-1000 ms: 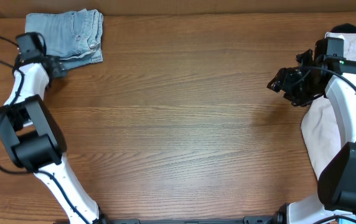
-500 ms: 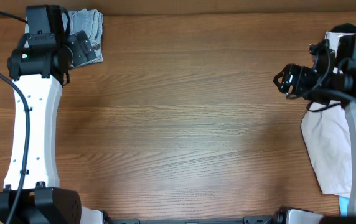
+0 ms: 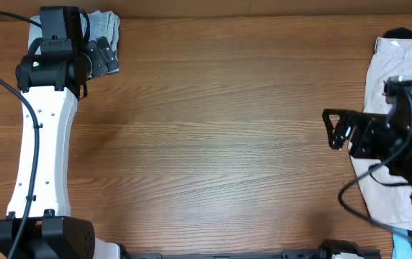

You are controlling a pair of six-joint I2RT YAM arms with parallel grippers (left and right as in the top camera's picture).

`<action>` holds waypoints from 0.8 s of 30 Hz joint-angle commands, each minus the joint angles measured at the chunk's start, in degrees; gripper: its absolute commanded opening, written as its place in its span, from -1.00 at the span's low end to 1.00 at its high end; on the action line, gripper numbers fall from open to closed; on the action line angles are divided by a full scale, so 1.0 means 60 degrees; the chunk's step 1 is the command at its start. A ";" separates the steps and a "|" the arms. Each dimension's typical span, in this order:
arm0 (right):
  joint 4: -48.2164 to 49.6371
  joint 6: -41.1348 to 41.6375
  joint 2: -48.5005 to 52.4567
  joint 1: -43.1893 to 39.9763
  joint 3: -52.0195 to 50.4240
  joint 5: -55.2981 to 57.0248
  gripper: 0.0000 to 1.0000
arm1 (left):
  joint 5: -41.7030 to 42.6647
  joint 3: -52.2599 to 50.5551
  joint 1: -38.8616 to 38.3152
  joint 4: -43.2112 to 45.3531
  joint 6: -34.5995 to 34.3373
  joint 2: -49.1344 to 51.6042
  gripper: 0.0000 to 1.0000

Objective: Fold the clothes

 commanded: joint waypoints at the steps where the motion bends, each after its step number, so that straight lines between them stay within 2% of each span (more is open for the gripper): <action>1: -0.0135 0.0211 -0.0168 0.0036 0.0189 -0.0025 1.00 | 0.0073 0.0047 -0.0018 0.0018 -0.0200 0.0084 1.00; 6: -0.0153 0.0168 -0.0142 0.0036 0.0178 0.0535 1.00 | 0.0073 0.0047 -0.0018 0.0018 -0.0200 0.0084 1.00; 11: 0.1341 -0.0321 -0.0087 0.0076 -0.0630 0.0546 1.00 | 0.0073 0.0047 -0.0018 0.0018 -0.0200 0.0084 1.00; 15: 0.4437 -0.0288 -0.1027 0.0470 -0.2852 -0.0051 1.00 | 0.0073 0.0047 -0.0018 0.0018 -0.0200 0.0084 1.00; 19: 0.7803 -0.0226 -0.2747 0.1249 -0.6262 -0.0117 1.00 | 0.0073 0.0047 -0.0018 0.0018 -0.0200 0.0084 1.00; 24: 1.0087 0.0780 -0.5209 0.1501 -1.0051 -0.0036 1.00 | 0.0073 0.0047 -0.0018 0.0018 -0.0200 0.0084 1.00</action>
